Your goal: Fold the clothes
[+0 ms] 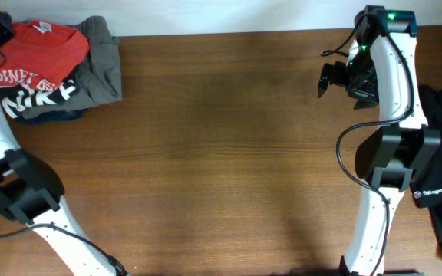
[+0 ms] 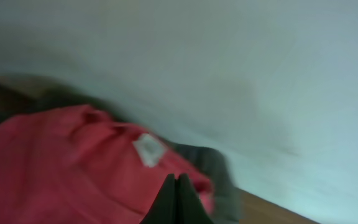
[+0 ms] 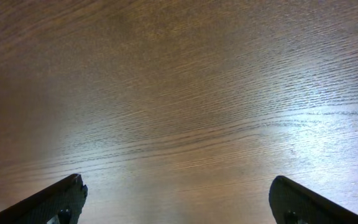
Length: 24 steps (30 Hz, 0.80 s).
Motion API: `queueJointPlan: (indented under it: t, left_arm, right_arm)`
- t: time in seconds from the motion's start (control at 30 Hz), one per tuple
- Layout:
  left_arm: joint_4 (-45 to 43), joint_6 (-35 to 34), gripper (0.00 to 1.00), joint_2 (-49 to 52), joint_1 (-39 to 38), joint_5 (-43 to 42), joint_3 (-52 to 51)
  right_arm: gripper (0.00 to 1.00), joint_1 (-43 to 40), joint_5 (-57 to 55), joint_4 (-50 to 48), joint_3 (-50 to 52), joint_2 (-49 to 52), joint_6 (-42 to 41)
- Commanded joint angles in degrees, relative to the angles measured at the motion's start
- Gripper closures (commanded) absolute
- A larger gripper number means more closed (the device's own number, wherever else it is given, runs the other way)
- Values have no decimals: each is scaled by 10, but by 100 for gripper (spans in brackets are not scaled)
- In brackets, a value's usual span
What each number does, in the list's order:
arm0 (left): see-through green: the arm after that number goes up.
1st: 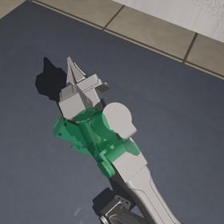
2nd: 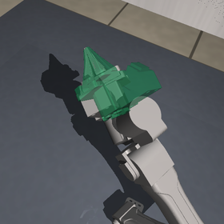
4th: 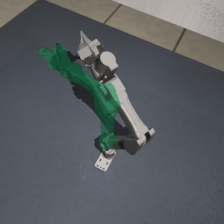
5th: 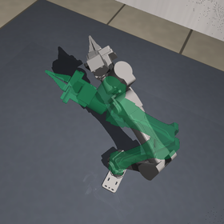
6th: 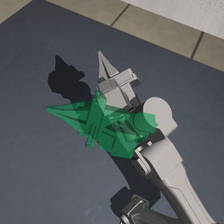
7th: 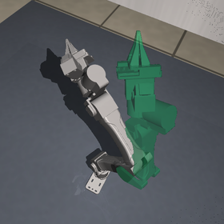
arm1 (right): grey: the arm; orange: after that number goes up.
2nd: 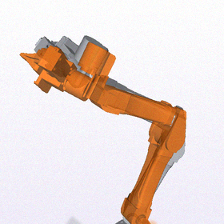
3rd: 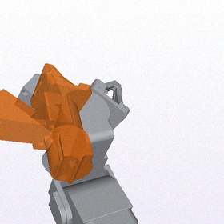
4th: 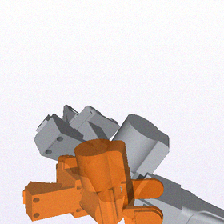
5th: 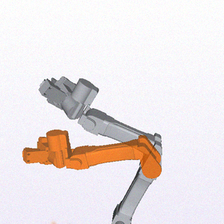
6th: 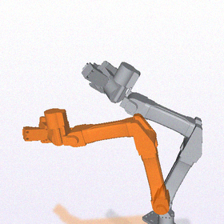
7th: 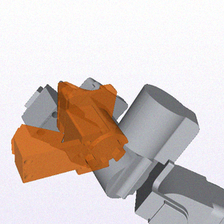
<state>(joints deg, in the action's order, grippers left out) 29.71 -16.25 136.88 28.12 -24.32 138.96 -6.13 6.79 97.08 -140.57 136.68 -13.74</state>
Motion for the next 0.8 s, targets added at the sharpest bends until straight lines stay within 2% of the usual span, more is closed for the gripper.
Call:
queueJointPlan:
  t: [0.0, 0.1, 0.13, 0.23, 0.3, 0.57, 0.77]
  left_arm:
    - [-32, 5, 94, 63, 1, 97, 0]
    - [-65, 25, 86, 110, 1, 116, 0]
    - [-74, 45, 79, 132, 1, 117, 0]
    - [-70, 67, 79, 150, 1, 117, 0]
    - [-70, 68, 83, 146, 1, 115, 3]
    - [-70, 68, 84, 71, -3, 80, 73]
    - [-62, 68, 83, 29, -29, 74, 78]
  right_arm:
    - [1, 5, 3, 3, 2, -5, -2]
    - [1, 13, 3, 3, 2, -5, -2]
    - [1, 16, 3, 3, 2, -5, -2]
    - [1, 25, 3, 3, 2, -5, -2]
    - [1, 31, 3, 3, 2, -5, -2]
    - [1, 39, 3, 0, 2, -5, -2]
    - [1, 39, 3, -6, 2, -5, -2]
